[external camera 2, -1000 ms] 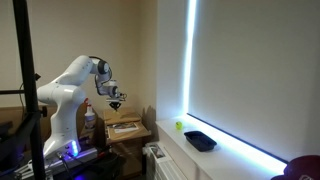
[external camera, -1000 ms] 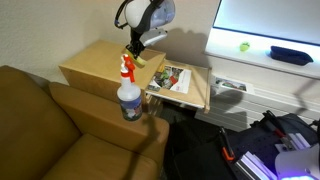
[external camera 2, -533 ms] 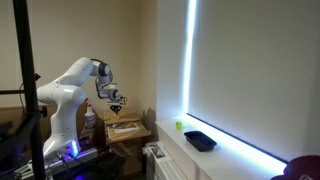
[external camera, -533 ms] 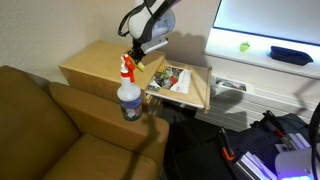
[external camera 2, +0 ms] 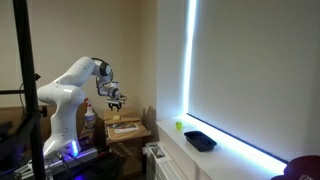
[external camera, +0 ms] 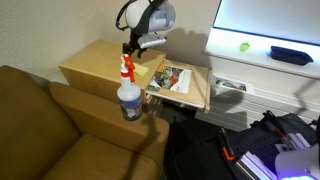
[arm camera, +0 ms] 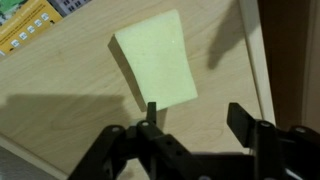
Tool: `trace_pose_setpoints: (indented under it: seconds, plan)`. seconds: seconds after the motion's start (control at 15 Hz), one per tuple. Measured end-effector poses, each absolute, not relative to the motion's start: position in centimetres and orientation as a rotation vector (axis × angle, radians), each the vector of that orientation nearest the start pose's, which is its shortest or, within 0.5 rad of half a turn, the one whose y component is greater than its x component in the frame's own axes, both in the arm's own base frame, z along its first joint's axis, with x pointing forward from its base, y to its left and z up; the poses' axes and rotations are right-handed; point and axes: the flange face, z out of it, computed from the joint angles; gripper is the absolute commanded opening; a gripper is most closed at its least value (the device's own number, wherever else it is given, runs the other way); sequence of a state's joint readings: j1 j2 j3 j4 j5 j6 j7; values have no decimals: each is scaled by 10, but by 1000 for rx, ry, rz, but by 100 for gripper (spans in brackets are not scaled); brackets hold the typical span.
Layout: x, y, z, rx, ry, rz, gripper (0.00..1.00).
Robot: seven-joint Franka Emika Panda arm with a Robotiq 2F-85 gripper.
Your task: Remove the object in the tray and put it on the side table.
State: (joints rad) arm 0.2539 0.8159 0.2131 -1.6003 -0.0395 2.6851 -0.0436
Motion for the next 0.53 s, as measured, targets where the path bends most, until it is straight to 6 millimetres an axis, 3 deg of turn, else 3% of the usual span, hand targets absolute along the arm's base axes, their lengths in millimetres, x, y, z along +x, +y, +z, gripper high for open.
trace_pose_setpoints:
  seconds: [0.27, 0.53]
  plan:
    - [647, 288, 237, -2855, -574, -293, 100]
    - [632, 244, 289, -2920, -320, -203, 100]
